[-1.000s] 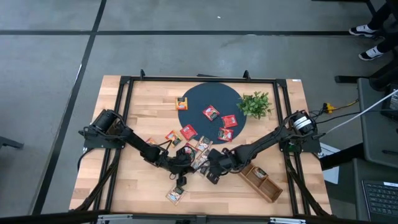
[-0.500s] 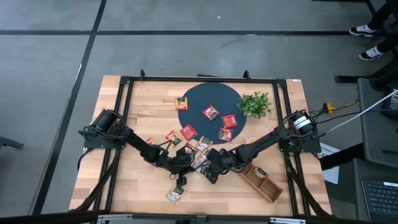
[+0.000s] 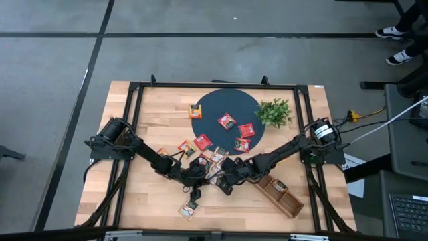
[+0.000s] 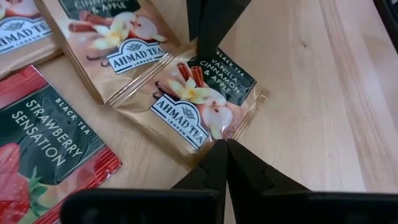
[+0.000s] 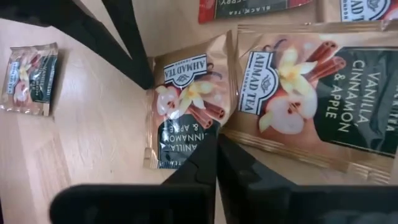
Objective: Pick & Place Tea
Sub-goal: Put the brown tea bag into the middle section of the wooden organizer
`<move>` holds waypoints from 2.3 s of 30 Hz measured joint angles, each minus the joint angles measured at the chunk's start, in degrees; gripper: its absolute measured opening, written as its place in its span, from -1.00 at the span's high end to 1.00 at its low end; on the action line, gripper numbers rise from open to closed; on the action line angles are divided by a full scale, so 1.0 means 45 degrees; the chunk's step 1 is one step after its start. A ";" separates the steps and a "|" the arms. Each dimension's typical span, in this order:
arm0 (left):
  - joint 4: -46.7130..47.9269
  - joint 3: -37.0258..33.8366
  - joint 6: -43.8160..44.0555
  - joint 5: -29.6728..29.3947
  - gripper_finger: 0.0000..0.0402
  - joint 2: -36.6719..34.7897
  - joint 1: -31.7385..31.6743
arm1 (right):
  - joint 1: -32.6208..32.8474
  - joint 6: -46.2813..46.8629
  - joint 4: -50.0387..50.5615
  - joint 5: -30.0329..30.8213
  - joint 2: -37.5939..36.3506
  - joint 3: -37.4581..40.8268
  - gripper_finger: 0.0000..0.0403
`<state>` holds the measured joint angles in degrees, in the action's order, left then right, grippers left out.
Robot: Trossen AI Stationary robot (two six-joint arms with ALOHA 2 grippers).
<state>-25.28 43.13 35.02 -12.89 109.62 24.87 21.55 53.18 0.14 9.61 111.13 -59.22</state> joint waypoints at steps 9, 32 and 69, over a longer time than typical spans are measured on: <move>0.1039 -0.0040 -0.0274 0.0615 0.95 -0.1844 -0.0315 | 0.0007 -0.1232 -0.0025 -0.0429 -0.0005 -0.0015 0.95; 0.3611 -0.0024 -0.0291 0.2896 0.35 -0.4447 -0.2238 | -0.0882 -0.6538 0.0189 -0.0340 -0.0053 -0.2099 0.98; 0.4142 -0.0021 -0.1267 0.2229 0.98 -0.4462 -0.1944 | -0.1445 -0.6540 0.1642 -0.2524 -0.0191 -0.2312 0.40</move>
<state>-6.64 43.04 29.32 -2.86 89.54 16.13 15.05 23.75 7.53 -1.75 110.27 -69.63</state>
